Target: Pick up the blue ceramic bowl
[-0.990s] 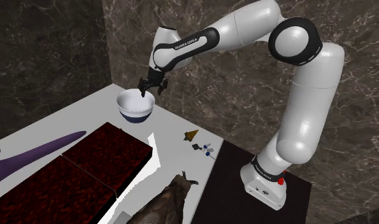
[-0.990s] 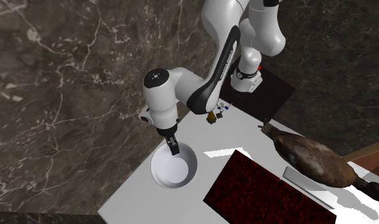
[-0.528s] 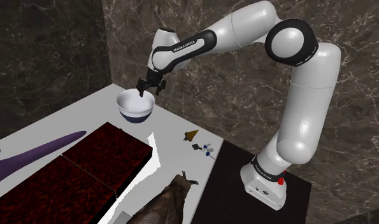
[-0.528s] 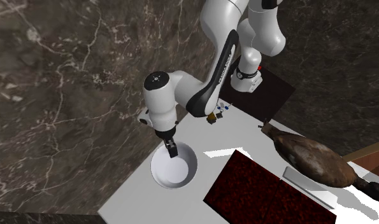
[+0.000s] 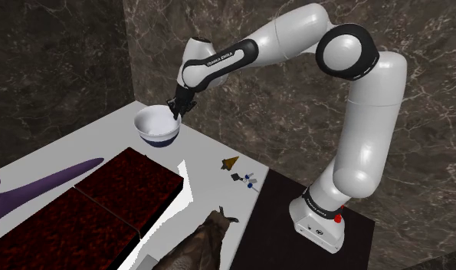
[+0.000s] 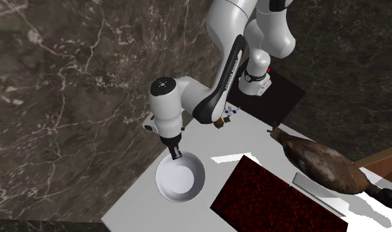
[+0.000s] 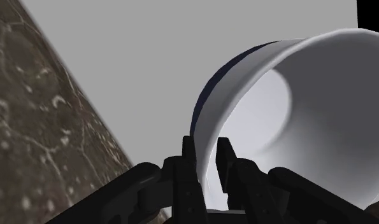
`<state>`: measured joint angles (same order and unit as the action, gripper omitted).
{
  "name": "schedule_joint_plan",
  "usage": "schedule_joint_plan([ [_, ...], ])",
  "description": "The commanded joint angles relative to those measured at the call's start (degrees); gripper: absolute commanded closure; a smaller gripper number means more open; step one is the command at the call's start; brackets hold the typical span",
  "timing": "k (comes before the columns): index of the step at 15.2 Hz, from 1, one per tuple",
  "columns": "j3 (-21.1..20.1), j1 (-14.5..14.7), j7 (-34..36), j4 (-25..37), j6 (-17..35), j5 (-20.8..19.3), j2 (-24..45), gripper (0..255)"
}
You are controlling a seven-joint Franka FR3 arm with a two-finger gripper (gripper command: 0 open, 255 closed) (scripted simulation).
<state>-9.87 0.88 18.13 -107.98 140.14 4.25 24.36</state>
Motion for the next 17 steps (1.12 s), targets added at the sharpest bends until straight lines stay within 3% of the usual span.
schedule_joint_plan([
  [1,0.5,-1.3,-0.4,-1.2,1.0,0.2,3.7,255],
  [2,0.7,-0.5,0.5,1.8,-0.1,-0.4,5.6,255],
  [3,0.6,-1.1,-0.2,-0.6,0.8,0.0,4.2,255],
  [17,0.8,-0.6,0.8,2.0,-8.5,0.8,-3.0,255],
])
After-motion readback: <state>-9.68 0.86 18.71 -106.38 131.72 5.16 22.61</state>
